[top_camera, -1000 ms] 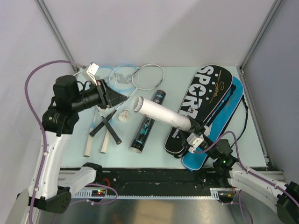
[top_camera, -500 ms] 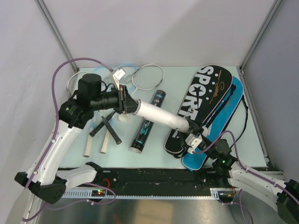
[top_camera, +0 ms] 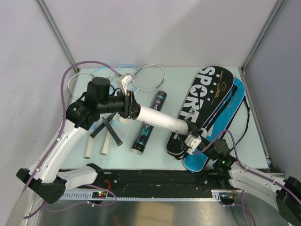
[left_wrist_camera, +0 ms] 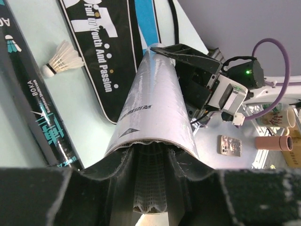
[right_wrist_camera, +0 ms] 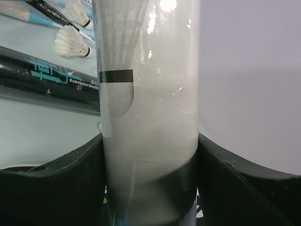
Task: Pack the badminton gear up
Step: Place the shuttlecock at the shuttle tube.
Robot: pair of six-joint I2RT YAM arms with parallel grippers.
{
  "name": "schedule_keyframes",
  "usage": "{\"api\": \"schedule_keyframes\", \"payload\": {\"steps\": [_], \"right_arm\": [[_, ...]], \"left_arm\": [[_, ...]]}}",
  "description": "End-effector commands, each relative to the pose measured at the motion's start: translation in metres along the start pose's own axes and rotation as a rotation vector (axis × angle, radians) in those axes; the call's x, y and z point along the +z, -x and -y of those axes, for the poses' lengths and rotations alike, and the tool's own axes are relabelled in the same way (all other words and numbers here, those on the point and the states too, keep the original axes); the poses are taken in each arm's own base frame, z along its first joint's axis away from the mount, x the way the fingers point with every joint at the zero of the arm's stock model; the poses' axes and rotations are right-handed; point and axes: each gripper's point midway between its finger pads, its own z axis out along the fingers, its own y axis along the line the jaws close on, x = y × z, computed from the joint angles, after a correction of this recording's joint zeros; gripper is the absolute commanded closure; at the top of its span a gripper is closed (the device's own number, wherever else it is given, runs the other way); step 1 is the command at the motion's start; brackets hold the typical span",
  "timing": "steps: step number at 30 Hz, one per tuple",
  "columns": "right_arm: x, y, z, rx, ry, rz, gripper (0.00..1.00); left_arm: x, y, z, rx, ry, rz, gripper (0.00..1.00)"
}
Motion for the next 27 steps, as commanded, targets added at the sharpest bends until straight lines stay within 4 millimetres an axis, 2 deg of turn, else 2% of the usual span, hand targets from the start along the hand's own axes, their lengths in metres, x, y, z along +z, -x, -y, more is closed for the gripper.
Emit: {"api": "schedule_keyframes", "payload": {"steps": [1, 5, 9, 13, 18, 24, 27], "right_arm": [[0.012, 0.050, 0.032, 0.019, -0.085, 0.162, 0.70], [0.015, 0.050, 0.029, 0.033, -0.072, 0.161, 0.70], [0.013, 0.047, 0.030, 0.043, -0.084, 0.148, 0.70], [0.008, 0.042, 0.034, 0.052, -0.115, 0.132, 0.70], [0.002, 0.037, 0.037, 0.061, -0.134, 0.118, 0.70], [-0.001, 0.037, 0.038, 0.072, -0.140, 0.119, 0.70], [-0.001, 0.037, 0.039, 0.079, -0.146, 0.120, 0.70]], "left_arm": [[0.010, -0.007, -0.006, 0.049, 0.017, -0.018, 0.66], [0.013, -0.008, -0.003, 0.073, 0.019, -0.016, 0.63], [0.004, 0.005, -0.002, 0.084, 0.063, 0.050, 0.57], [-0.017, 0.024, 0.003, 0.072, 0.099, 0.136, 0.50], [-0.051, 0.047, 0.019, 0.098, 0.103, 0.252, 0.46], [-0.084, 0.070, 0.032, 0.133, 0.127, 0.353, 0.44], [-0.094, 0.078, 0.034, 0.140, 0.151, 0.387, 0.44]]}}
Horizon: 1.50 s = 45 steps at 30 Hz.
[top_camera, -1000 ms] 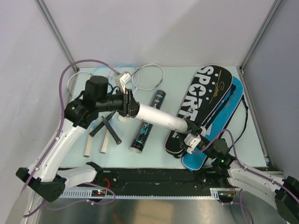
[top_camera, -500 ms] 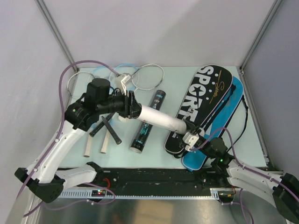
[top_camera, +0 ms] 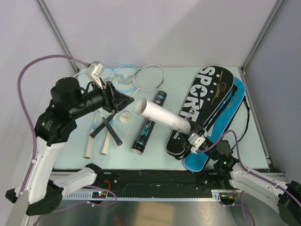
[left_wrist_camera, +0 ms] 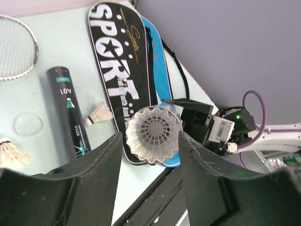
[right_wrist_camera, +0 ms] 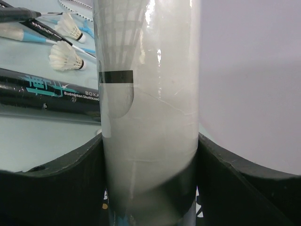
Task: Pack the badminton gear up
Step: Place the shuttlecock at the shuttle tube, then close the lid on the shuttle tube.
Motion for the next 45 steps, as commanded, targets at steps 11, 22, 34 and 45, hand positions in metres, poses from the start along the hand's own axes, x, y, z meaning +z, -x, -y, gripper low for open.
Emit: {"api": "schedule_keyframes", "payload": {"steps": [11, 22, 34, 45], "right_arm": [[0.001, 0.041, 0.026, 0.015, -0.086, 0.144, 0.70], [0.002, 0.048, 0.019, 0.013, -0.042, 0.175, 0.70], [0.010, 0.058, 0.015, 0.010, -0.018, 0.211, 0.70], [0.002, 0.027, 0.023, 0.095, -0.116, 0.081, 0.73]], "left_arm": [[0.008, -0.008, -0.014, 0.030, 0.037, -0.065, 0.39], [0.034, -0.036, -0.019, 0.078, -0.055, -0.199, 0.51], [0.049, -0.066, -0.031, 0.112, -0.057, -0.272, 0.53], [0.013, 0.021, -0.036, 0.137, 0.128, 0.010, 0.39]]}}
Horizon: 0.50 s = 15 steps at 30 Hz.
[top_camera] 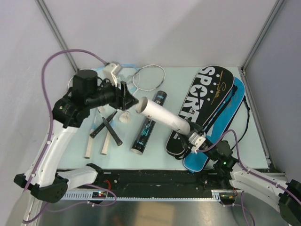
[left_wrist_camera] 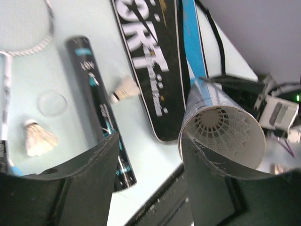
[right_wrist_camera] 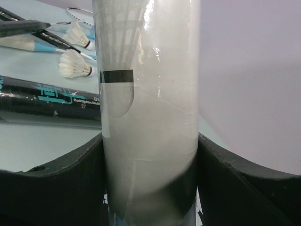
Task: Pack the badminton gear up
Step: Close the lid on the shuttle tube.
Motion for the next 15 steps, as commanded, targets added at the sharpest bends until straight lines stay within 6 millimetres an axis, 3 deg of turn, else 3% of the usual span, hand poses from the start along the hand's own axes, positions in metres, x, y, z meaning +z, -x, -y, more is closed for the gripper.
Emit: {"api": "schedule_keyframes", "payload": {"steps": [1, 4, 7, 11, 15], "right_arm": [[-0.001, 0.020, 0.032, 0.054, -0.154, 0.045, 0.73], [-0.007, 0.014, 0.040, 0.083, -0.213, 0.020, 0.73], [-0.014, 0.011, 0.051, 0.119, -0.284, 0.007, 0.74], [-0.024, 0.015, 0.061, 0.152, -0.349, 0.024, 0.74], [-0.031, 0.024, 0.068, 0.168, -0.379, 0.048, 0.73]], "left_arm": [[-0.043, 0.063, -0.002, 0.032, 0.104, 0.236, 0.38], [-0.050, 0.079, -0.022, 0.027, 0.214, 0.287, 0.37], [-0.044, 0.081, -0.051, -0.045, 0.313, 0.284, 0.37], [-0.009, 0.063, -0.092, -0.113, 0.408, 0.184, 0.38], [0.037, 0.032, -0.136, -0.107, 0.488, 0.021, 0.39]]}}
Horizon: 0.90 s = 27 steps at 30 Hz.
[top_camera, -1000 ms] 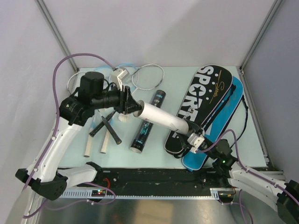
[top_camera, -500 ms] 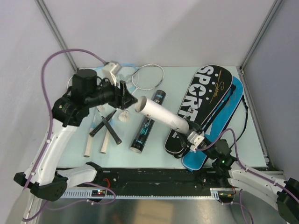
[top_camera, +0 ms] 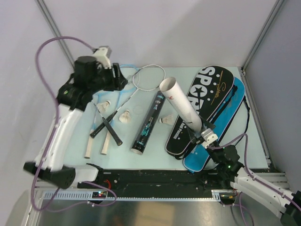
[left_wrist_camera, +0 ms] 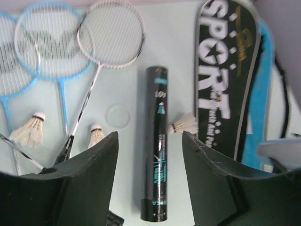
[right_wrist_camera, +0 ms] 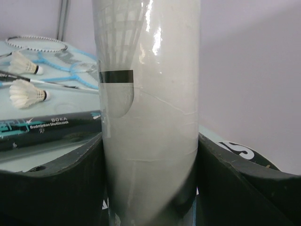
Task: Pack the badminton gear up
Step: Close the lid on the shuttle tube.
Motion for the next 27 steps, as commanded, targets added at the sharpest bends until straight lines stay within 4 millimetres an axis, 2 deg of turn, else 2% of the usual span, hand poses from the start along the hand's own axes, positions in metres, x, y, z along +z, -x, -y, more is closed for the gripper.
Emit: {"api": "schedule_keyframes", "payload": {"steps": [1, 8, 14, 17, 20, 24, 27], "right_arm": [[-0.004, 0.024, 0.020, 0.065, -0.094, 0.071, 0.74], [-0.011, 0.043, 0.024, 0.094, -0.096, 0.136, 0.73], [-0.011, 0.054, 0.029, 0.106, -0.104, 0.155, 0.73], [-0.012, 0.055, 0.028, 0.107, -0.097, 0.152, 0.73], [-0.014, 0.054, 0.028, 0.110, -0.100, 0.151, 0.73], [-0.014, 0.053, 0.030, 0.102, -0.110, 0.144, 0.73], [-0.015, 0.055, 0.031, 0.102, -0.111, 0.148, 0.72]], "left_arm": [[0.070, -0.049, -0.042, 0.027, 0.140, -0.194, 0.39], [0.155, -0.119, -0.073, 0.106, 0.184, -0.452, 0.43], [0.198, -0.160, -0.085, 0.234, 0.222, -0.574, 0.42], [0.210, -0.184, -0.091, 0.267, 0.229, -0.640, 0.43], [0.219, -0.206, -0.089, 0.282, 0.221, -0.691, 0.43], [0.227, -0.224, -0.080, 0.328, 0.185, -0.734, 0.44], [0.232, -0.238, -0.081, 0.336, 0.183, -0.766, 0.44]]}}
